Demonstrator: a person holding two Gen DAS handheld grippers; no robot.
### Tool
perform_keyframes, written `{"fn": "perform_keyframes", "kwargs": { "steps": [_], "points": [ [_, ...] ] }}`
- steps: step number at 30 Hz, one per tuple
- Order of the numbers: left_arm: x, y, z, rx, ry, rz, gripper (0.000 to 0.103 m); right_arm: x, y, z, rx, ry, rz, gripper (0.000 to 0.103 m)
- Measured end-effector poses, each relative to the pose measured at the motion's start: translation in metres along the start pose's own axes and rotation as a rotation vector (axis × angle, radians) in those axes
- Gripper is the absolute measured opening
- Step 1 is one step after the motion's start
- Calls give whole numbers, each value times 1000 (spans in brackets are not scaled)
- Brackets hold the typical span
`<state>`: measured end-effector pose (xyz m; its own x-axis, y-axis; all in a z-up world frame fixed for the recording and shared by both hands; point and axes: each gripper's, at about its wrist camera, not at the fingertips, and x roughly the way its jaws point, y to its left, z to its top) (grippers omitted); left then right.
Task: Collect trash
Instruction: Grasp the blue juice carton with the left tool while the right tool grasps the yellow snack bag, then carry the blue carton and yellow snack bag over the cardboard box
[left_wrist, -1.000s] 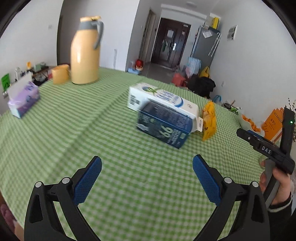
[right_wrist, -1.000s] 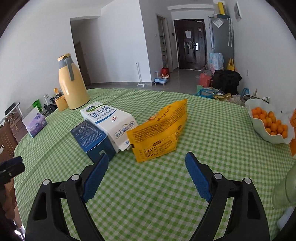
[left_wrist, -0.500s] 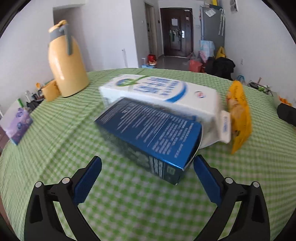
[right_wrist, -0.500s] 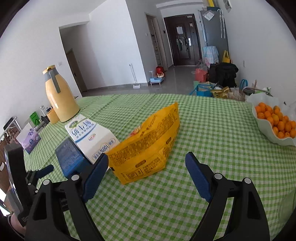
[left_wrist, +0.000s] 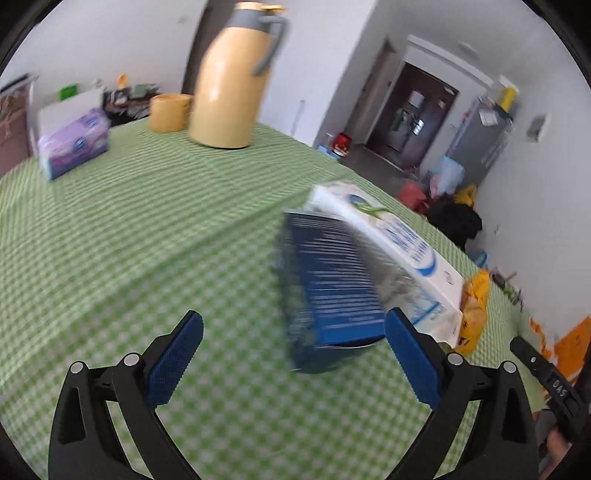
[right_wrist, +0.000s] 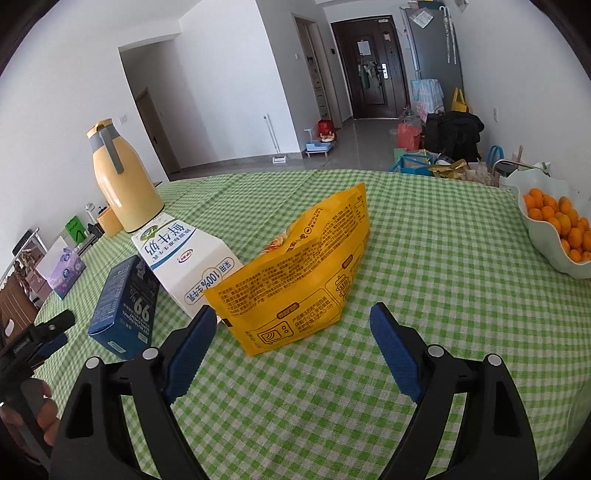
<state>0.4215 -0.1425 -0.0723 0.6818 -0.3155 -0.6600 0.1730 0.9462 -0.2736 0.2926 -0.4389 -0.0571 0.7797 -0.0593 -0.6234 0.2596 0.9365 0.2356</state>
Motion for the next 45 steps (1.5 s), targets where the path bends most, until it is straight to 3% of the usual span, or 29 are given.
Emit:
{"fn": "perform_keyframes", "kwargs": {
  "steps": [2, 5, 8, 9, 10, 11, 15, 20, 26, 28, 29, 32, 34, 36, 40, 45],
  "points": [
    [17, -32, -2, 94, 13, 38, 95, -3, -1, 1, 3, -9, -5, 82],
    [44, -61, -7, 220, -1, 180, 95, -3, -3, 2, 6, -10, -11, 82],
    [57, -63, -13, 248, -19, 250, 95, -2, -6, 1, 10, -9, -12, 82],
    [57, -58, -14, 222, -30, 257, 87, 0, -6, 1, 10, -5, -14, 82],
    [55, -52, -14, 194, -39, 255, 68, 2, -7, 0, 11, 1, -15, 82],
    [53, -45, -15, 165, -27, 242, 60, 5, -7, -2, 12, 9, -13, 82],
    [32, -28, -16, 194, -26, 217, 58, 9, -12, -3, 53, 22, 33, 82],
    [-25, -2, -14, 201, -86, 136, 58, 9, -11, -2, 141, 26, 82, 82],
    [-81, 26, -10, 212, -130, 108, 58, 44, 33, 18, 67, 54, 66, 82],
    [-93, 35, -10, 207, -132, 108, 58, 64, 38, 25, 56, 85, -7, 71],
    [-102, 43, -10, 203, -138, 110, 58, 70, 36, 26, 72, 94, -39, 54],
    [-122, 57, -9, 208, -156, 120, 58, 69, 30, 24, 108, 101, -40, 42],
    [-133, 69, -9, 196, -164, 131, 58, 60, 33, 22, 65, 121, -36, 27],
    [-140, 78, -11, 177, -157, 127, 58, 46, 31, 18, 19, 133, -87, 11],
    [-159, 92, -18, 159, -164, 101, 58, 9, 16, 7, 11, 111, -137, 8],
    [-194, 115, -25, 145, -215, 101, 58, -58, 19, 3, 15, 4, -111, 8]
  ]
}}
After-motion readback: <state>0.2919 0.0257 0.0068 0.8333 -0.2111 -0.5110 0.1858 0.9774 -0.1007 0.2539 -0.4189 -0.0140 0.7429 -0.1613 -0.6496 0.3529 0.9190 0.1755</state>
